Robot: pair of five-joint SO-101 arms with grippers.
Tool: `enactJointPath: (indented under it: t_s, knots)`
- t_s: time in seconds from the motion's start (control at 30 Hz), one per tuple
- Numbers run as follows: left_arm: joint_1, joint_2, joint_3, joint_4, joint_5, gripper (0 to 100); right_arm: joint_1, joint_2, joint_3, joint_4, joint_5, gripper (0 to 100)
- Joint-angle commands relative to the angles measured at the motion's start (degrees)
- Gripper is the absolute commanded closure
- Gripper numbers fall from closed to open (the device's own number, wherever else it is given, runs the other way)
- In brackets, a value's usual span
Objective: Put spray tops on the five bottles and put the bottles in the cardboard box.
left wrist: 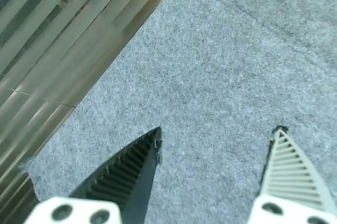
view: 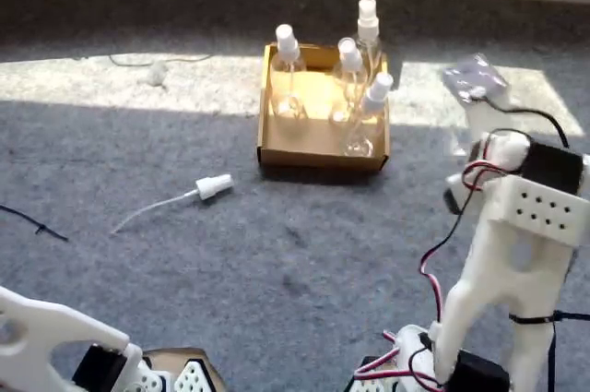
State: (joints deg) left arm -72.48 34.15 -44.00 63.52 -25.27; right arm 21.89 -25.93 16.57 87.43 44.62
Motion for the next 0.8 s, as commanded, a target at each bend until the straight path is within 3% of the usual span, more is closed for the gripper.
enactJointPath:
  t_s: [0.0, 0.13, 0.37, 0.6, 0.77]
  knots:
    - [2.5, -1.0, -2.4, 1.0, -0.4, 70, 9.4, 3.6, 13.2, -13.5, 1.5, 99.5]
    - [3.6, -0.9, -2.4, 3.3, -0.4, 70, 11.7, 12.1, 18.7, -21.8, 1.4, 99.3]
    - [5.0, -0.9, -2.4, 6.3, -0.4, 70, 11.6, 24.6, 18.5, -25.5, 1.4, 98.1]
    - [5.9, -1.0, -2.4, 6.9, -0.4, 70, 11.6, 26.2, 18.5, -25.2, 1.6, 75.6]
    - [5.9, -0.9, -2.4, 6.9, -0.4, 70, 10.4, 26.2, 10.1, -21.0, -3.2, 73.9]
